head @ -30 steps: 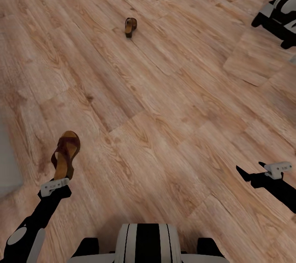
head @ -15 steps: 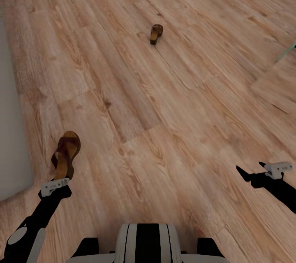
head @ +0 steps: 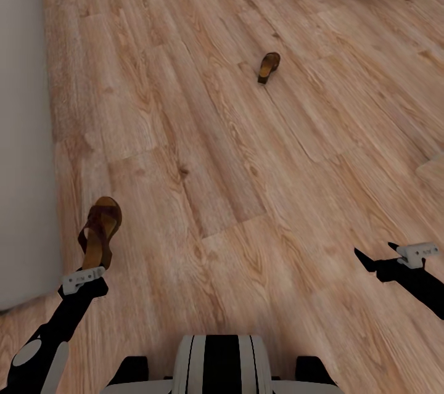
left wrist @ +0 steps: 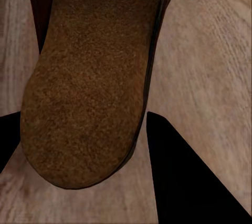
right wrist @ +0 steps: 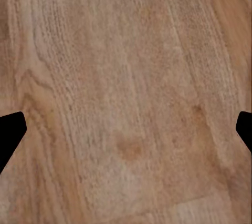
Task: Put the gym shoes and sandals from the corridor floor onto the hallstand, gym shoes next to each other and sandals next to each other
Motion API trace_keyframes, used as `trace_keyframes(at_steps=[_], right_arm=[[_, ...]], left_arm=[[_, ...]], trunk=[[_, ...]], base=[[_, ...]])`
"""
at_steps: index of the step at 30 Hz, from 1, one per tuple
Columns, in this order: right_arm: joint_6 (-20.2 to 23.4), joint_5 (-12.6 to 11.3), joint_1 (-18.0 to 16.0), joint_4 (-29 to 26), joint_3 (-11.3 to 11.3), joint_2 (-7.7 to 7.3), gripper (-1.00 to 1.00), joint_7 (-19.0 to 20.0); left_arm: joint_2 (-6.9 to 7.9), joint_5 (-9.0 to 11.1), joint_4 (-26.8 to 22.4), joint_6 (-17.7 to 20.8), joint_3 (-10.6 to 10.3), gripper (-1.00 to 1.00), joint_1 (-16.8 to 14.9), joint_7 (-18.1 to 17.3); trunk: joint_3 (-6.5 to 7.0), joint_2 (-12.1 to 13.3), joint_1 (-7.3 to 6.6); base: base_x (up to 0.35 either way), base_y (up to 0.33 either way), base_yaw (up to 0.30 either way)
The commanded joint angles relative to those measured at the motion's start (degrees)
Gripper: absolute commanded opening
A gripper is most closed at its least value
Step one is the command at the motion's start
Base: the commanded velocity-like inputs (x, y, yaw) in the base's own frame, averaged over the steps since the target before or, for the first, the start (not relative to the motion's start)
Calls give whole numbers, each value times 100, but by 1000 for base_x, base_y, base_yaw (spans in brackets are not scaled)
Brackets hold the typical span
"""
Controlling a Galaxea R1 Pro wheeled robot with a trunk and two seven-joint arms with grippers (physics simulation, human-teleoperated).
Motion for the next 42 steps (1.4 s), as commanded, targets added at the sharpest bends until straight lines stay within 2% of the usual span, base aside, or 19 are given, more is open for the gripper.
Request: trace_keyframes(at_steps=[1, 28, 42], right_arm=[[0, 0, 0, 0, 0, 0, 100, 2], [0, -3, 0, 0, -22, 0, 100, 8], [-7, -4, 0, 0, -26, 0, 100, -7]], left_arm=[[0, -16, -1, -3, -1, -100, 0, -10], [0, -17, 146, 6, -27, -100, -29, -12], [6, -17, 202, 6, -28, -100, -51, -11]], trunk=[[0, 0, 0], [0, 0, 0], [0, 0, 0]], base=[[324, 0, 90], [325, 2, 11], [325, 91, 0]])
